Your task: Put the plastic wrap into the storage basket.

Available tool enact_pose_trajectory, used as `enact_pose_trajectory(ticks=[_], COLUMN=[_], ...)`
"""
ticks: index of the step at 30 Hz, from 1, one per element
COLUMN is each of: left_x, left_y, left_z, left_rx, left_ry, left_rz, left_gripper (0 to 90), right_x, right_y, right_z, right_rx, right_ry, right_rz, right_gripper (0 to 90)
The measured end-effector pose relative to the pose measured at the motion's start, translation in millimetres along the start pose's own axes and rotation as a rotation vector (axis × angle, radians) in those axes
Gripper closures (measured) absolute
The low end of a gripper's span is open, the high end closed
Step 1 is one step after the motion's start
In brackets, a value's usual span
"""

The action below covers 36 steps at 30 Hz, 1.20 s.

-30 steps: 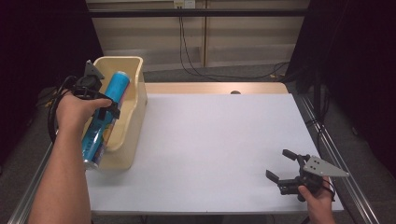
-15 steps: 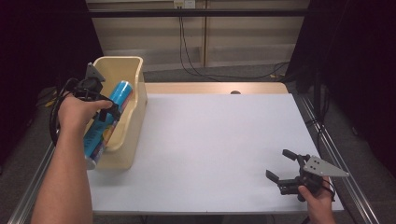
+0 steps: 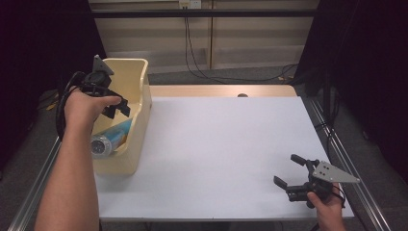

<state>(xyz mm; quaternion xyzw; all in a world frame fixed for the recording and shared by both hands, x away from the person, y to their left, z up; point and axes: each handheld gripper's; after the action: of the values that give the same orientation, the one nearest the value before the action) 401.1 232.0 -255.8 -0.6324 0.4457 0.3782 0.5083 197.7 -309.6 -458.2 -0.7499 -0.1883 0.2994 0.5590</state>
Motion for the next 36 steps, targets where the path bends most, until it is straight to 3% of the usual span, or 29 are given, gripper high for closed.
enact_pose_trajectory(ticks=[10,23,36], left_x=[0.2,12.6,21.7], left_y=[-1.8,-1.2,2.3], left_z=[-13.2,-37.9,-57.5], left_rx=[0.034,0.08,0.123], left_ry=[0.04,0.069,0.096], left_rz=[-0.019,0.029,0.036], left_gripper=[31.2,27.9,24.1], right_x=[-0.8,-2.2,-3.3], right_y=[0.9,0.8,0.1], right_z=[-0.7,-1.8,-1.7], right_rx=[0.004,0.001,0.005], right_ry=[0.003,0.007,0.011], right_rz=[0.001,-0.002,-0.006], right_gripper=[1.0,1.0,1.0])
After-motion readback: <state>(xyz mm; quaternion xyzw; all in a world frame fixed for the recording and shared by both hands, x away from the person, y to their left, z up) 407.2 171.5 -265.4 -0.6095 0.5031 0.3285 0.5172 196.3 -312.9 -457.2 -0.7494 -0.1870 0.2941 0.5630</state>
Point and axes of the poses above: each handheld gripper's, and its own axes: x roughly forward along the jaws, y roughly out of its underside, z roughly to its left, and after that the axes turned 14 degrees about -x, right-handed
